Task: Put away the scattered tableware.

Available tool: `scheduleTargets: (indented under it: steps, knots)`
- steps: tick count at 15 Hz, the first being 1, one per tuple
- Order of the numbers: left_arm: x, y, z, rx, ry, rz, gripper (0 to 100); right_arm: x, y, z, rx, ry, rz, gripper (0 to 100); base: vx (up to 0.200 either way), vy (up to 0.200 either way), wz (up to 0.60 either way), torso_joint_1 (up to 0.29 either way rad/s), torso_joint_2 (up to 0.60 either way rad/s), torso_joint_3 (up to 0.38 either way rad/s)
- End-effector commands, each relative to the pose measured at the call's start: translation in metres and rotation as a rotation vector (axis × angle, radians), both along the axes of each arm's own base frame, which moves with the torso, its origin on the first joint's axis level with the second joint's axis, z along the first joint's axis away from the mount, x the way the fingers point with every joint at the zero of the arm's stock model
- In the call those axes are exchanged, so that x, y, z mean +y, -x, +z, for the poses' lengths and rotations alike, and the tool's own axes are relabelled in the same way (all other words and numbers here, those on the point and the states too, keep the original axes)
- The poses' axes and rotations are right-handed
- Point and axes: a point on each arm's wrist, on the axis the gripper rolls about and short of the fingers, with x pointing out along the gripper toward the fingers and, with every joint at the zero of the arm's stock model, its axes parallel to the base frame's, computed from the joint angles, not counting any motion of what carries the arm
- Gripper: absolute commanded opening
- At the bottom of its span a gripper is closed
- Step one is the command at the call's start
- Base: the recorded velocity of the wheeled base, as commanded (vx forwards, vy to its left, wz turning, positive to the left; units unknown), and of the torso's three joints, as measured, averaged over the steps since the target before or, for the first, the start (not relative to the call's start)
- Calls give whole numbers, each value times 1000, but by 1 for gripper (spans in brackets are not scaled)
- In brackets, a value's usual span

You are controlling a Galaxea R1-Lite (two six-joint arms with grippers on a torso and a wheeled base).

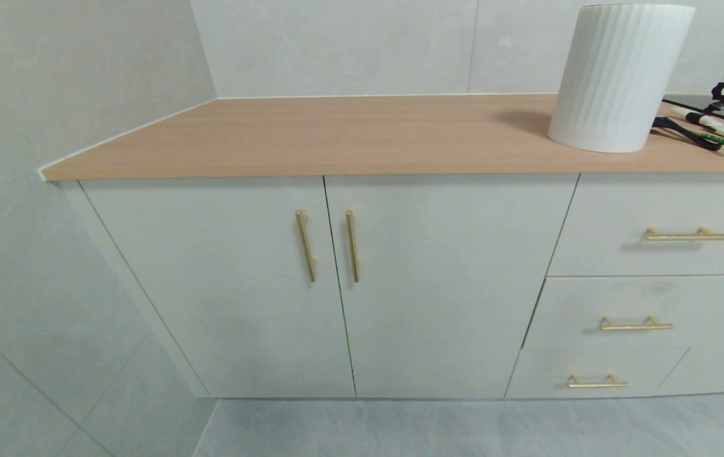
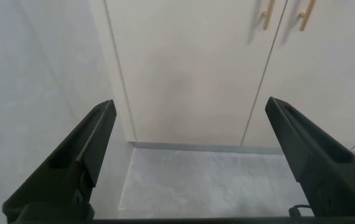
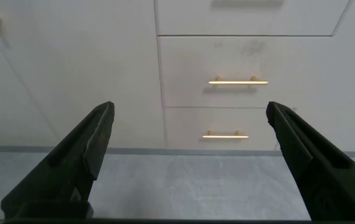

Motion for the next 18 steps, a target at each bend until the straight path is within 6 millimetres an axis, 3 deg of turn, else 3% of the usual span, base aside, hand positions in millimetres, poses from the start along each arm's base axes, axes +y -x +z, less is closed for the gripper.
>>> scheduleTargets:
  steps: [1,16,18]
  knots:
    - [0,0,0,1,0,1,100,0,0,0,2,0,1,100,0,-200,0,7,-2,-2]
    - [0,0,0,0,3,1,100,0,0,0,2,-1,1,100,0,-200,0,4,3,2]
    - [0,0,0,0,3,1,100,0,0,0,2,-1,1,100,0,0,0,0,0,0]
